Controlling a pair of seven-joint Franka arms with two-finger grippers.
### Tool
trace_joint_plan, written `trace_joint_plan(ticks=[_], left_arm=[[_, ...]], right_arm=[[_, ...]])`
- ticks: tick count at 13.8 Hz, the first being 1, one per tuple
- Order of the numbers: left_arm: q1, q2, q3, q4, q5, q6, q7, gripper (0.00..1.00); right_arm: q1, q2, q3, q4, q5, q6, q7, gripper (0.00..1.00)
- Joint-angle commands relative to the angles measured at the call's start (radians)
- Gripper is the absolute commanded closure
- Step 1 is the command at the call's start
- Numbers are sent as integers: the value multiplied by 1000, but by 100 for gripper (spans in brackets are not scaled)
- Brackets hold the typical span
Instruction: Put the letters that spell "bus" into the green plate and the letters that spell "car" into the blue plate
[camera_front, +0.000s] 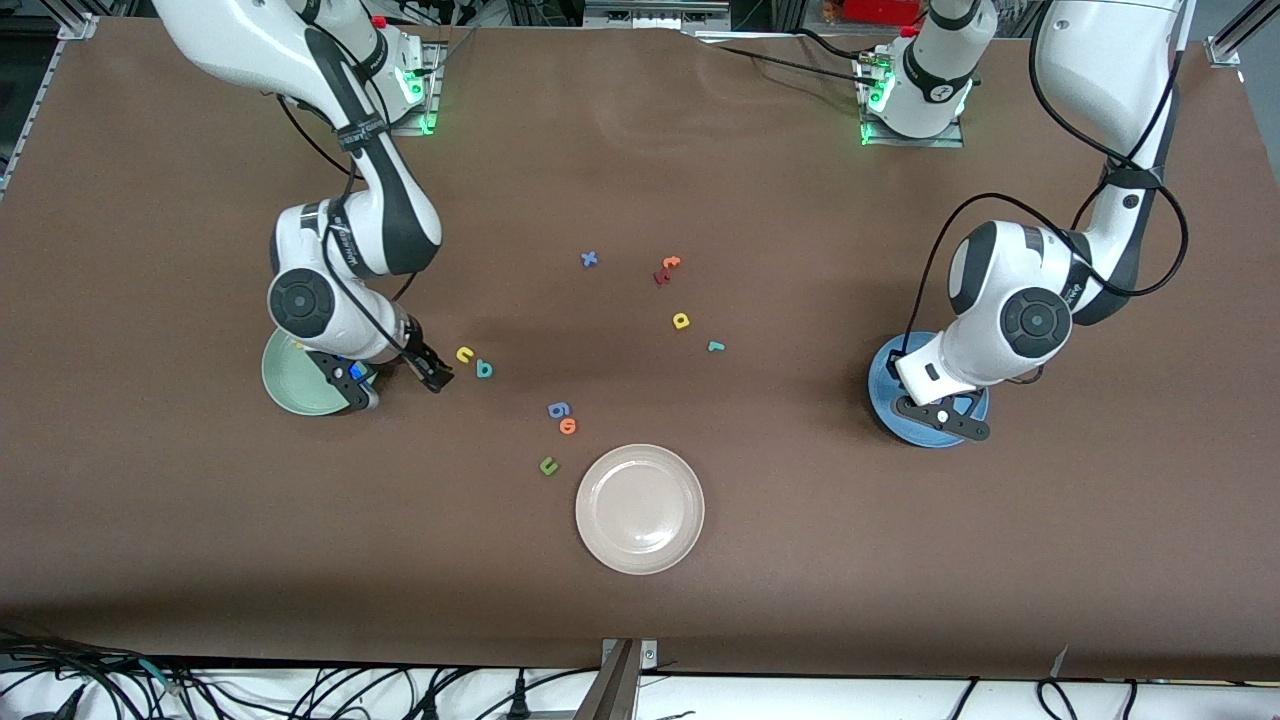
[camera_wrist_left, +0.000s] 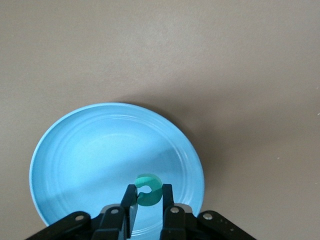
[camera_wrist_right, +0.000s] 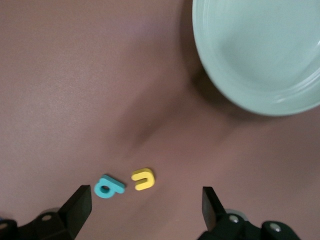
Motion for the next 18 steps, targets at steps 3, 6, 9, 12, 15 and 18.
trace_joint_plan(ticks=[3, 6, 9, 12, 15, 18], left_arm=[[0, -5, -9, 11, 44, -9, 13, 0], [-24, -3, -25, 25, 29, -9, -15, 0], [-115, 12, -54, 26, 26, -9, -232, 0], [-228, 66, -54, 60, -55, -8, -432, 0], [-305, 129, -54, 103, -112, 15, -575, 0], [-365, 150, -54, 94, -111, 86, -671, 0]], right_arm=[[1, 2, 26, -99, 14, 164, 107, 2], [7, 2, 42, -162, 14, 239, 112, 2], [10, 2, 57, -202, 14, 293, 110, 2], [13, 2, 60, -203, 11, 289, 103, 2], [20, 4, 60, -210, 5, 289, 93, 2], [20, 11, 60, -210, 3, 287, 29, 2]])
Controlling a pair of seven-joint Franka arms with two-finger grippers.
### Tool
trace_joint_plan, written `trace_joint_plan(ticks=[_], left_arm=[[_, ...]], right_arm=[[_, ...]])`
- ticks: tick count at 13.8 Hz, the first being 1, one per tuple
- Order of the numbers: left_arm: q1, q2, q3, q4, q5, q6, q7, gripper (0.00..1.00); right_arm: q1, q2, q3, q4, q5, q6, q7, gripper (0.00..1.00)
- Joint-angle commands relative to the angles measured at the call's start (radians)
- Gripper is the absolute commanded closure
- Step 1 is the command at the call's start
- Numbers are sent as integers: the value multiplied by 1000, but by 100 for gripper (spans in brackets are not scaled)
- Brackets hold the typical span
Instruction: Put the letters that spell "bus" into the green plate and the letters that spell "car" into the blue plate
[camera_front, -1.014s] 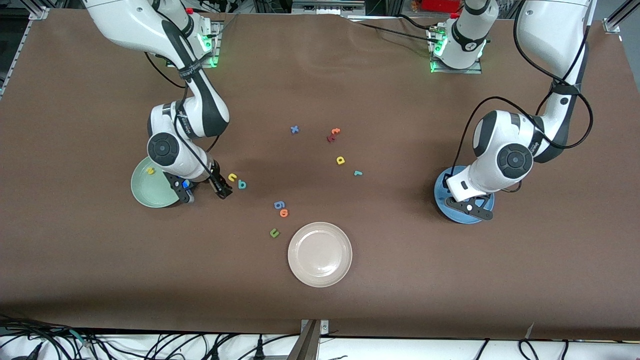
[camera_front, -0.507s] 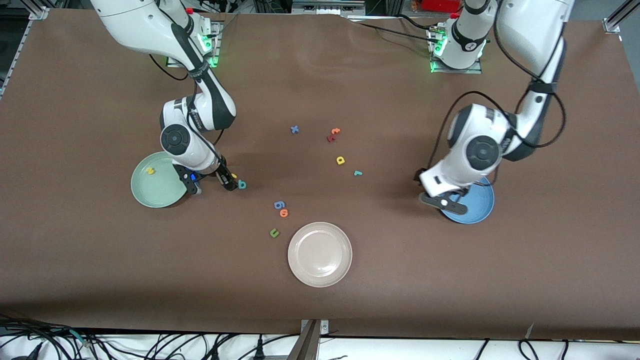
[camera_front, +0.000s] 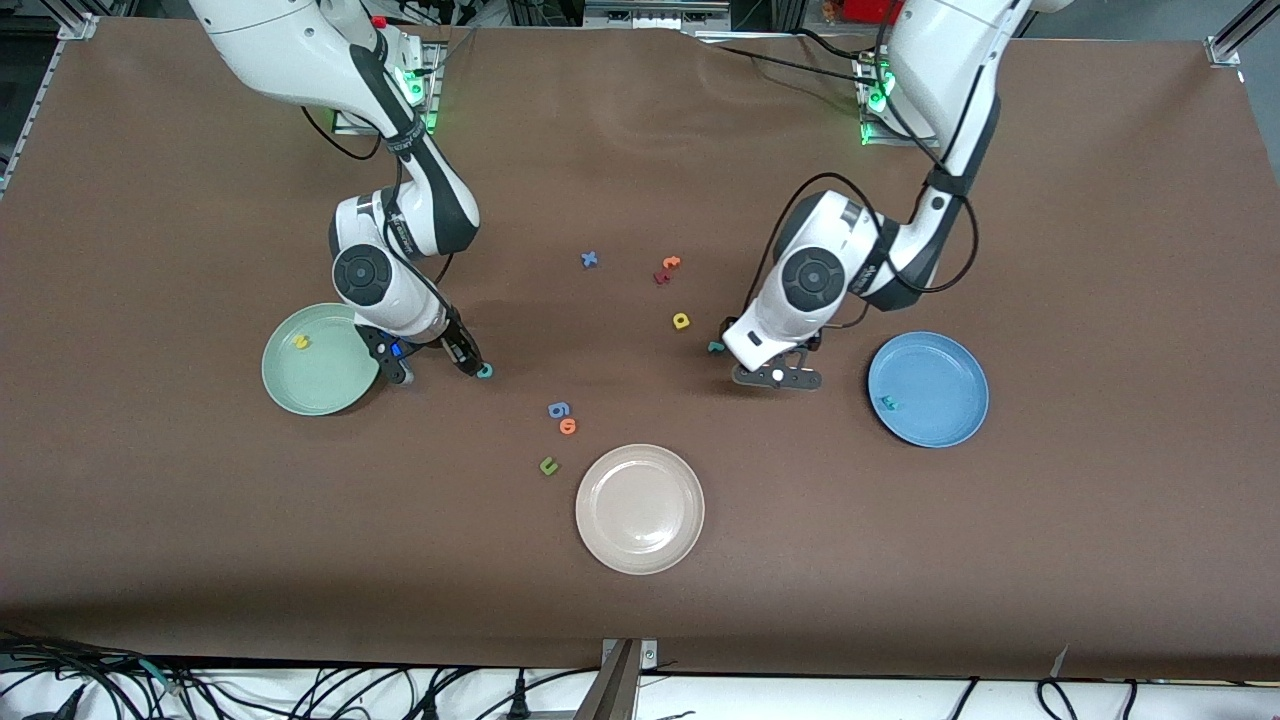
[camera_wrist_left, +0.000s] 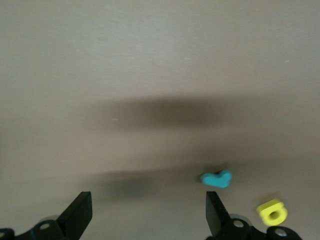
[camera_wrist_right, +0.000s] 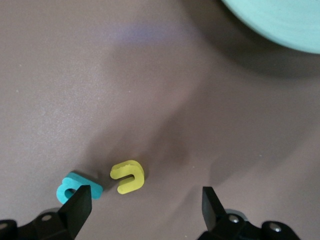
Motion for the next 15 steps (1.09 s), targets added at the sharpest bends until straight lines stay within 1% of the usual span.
trace_joint_plan(ticks=[1, 4, 6, 10, 12, 14, 15], left_arm=[[-36, 33, 13, 32, -18, 26, -72, 0], [-69, 56, 13, 30, -17, 82, -128, 1], [-85, 72, 13, 23, -12, 121, -152, 4], [-93, 84, 13, 23, -8, 142, -162, 7], [-93, 89, 13, 23, -8, 144, -162, 22], [-93, 89, 13, 23, -6, 144, -163, 27], [-95, 89, 13, 23, -6, 144, -165, 32]], right_arm=[[4, -8, -2, -20, 2, 15, -72, 2], [4, -2, -5, -20, 2, 13, -142, 2], [4, 1, -6, -20, -1, 13, -164, 3], [3, 9, -16, -18, -7, 13, -208, 3], [1, 12, -23, -20, -7, 13, -233, 3], [1, 15, -28, -20, -7, 13, -234, 3], [1, 13, -28, -18, -7, 13, -234, 3]])
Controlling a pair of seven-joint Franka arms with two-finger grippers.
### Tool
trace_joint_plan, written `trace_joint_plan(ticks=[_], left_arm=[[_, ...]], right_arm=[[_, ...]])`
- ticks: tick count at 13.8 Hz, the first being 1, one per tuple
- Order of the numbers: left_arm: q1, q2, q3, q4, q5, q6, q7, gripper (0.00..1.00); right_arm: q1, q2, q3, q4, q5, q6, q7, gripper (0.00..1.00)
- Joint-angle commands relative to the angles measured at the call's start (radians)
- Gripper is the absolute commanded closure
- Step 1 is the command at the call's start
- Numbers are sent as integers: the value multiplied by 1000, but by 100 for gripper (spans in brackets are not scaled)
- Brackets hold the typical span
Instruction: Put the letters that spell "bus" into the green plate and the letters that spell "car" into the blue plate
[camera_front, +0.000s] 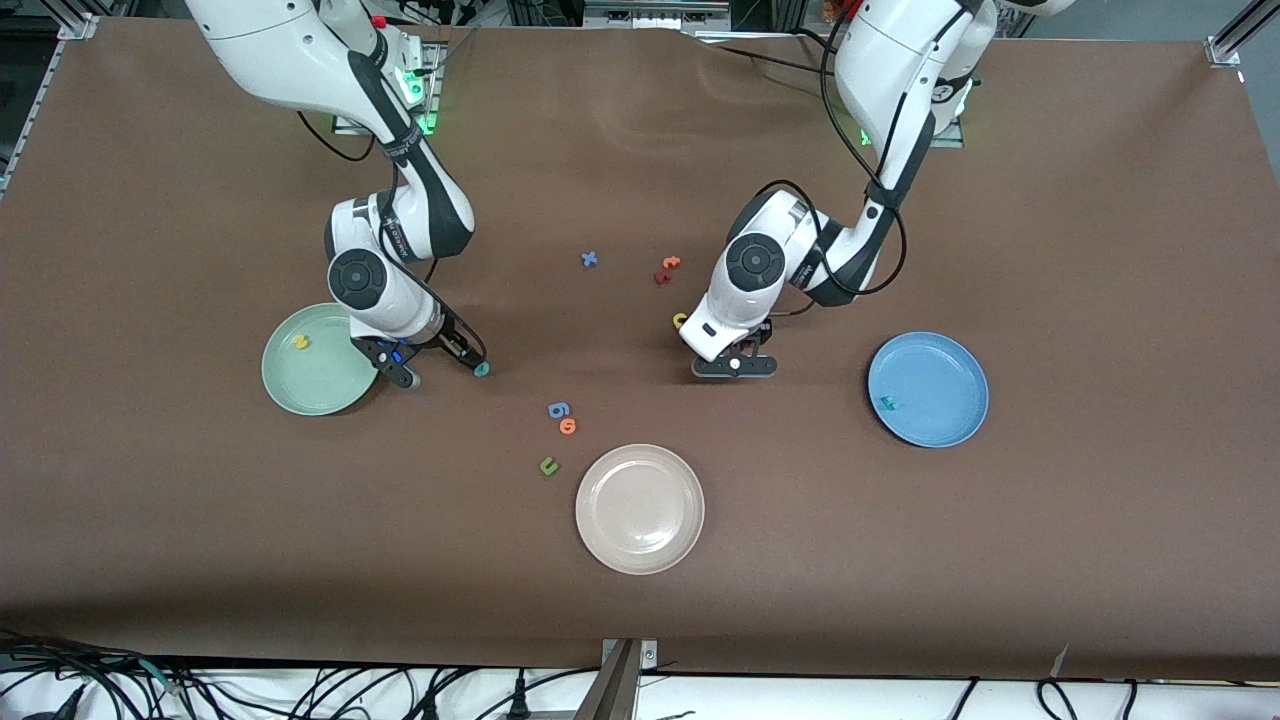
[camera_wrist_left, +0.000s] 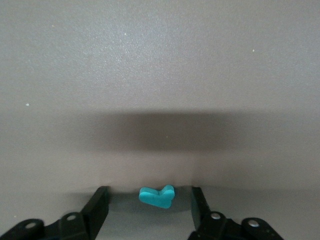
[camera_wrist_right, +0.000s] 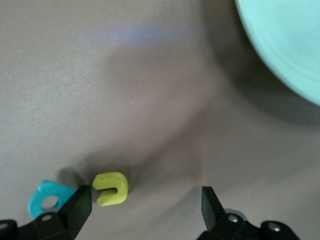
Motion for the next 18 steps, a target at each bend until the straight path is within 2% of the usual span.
trace_joint_plan(ticks=[1, 4, 9, 11, 13, 16, 18], left_arm=[[-14, 8, 13, 17, -6, 2, -20, 33], [-24, 8, 12, 17, -6, 2, -35, 44], [-32, 8, 13, 17, -6, 0, -48, 52], [-34, 10, 13, 17, -6, 0, -48, 55], [-34, 10, 13, 17, -3, 2, -48, 59], [-32, 14, 13, 17, -1, 0, -48, 63], [-32, 14, 13, 17, -1, 0, -48, 66]], right_arm=[[2, 1, -4, -8, -6, 13, -16, 3], [4, 4, -4, -8, -6, 15, -24, 4], [4, 4, -4, -8, -7, 13, -25, 31], [4, 4, -4, -8, -7, 13, -27, 33], [4, 4, -4, -8, -7, 13, -33, 47], [2, 4, -4, -8, -7, 13, -34, 76], [2, 6, -4, -8, -7, 13, -34, 84]])
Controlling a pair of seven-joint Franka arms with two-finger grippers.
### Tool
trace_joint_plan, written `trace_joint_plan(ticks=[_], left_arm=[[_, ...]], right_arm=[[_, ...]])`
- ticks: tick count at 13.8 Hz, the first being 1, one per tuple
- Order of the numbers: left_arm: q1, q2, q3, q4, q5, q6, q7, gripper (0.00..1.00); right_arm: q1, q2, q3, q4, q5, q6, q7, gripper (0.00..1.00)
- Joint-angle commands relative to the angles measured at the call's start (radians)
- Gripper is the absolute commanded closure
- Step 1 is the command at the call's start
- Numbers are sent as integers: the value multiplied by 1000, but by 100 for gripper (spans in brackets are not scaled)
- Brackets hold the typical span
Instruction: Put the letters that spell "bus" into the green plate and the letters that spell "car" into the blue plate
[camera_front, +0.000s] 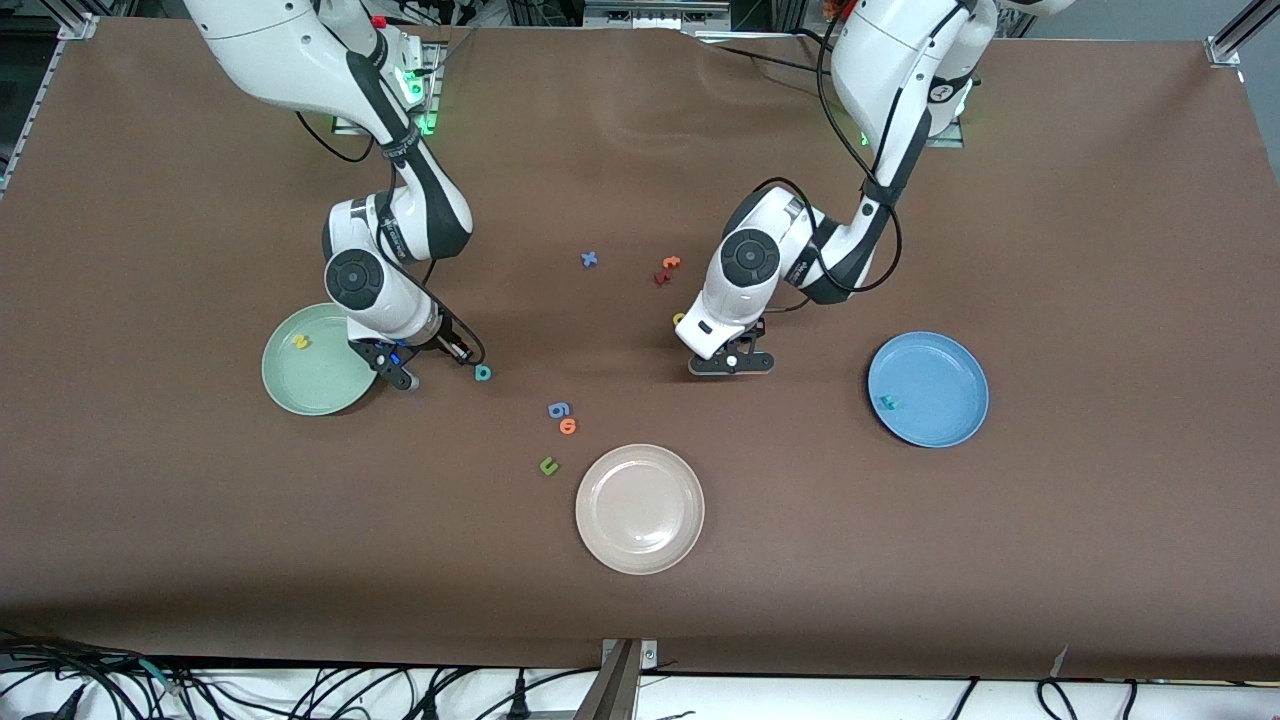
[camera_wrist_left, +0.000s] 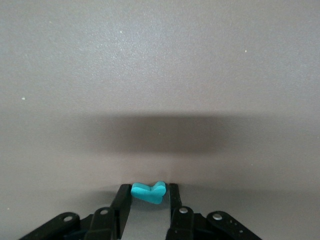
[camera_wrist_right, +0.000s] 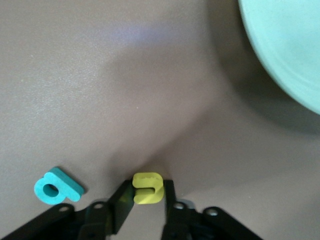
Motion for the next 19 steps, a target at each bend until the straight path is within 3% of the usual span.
trace_joint_plan(ticks=[1, 6, 9, 12, 16, 19], left_arm=[[-18, 16, 9, 12, -1, 5, -11, 68], [-15, 15, 9, 12, -1, 2, -2, 72], [13, -25, 23, 24, -1, -82, 105, 72], [99, -112, 32, 11, 8, -227, 272, 72], [233, -229, 31, -81, 61, -287, 466, 71], [332, -278, 31, -137, 63, -284, 618, 73]], right_arm=[[2, 14, -3, -12, -6, 14, -12, 91], [1, -3, -6, 1, -5, -21, -17, 95], [1, -64, -61, 78, -5, -246, -77, 95], [1, -105, -160, 119, -5, -415, -237, 95], [-2, -99, -280, 113, -5, -448, -471, 95], [-22, -49, -300, 94, -3, -388, -551, 93]])
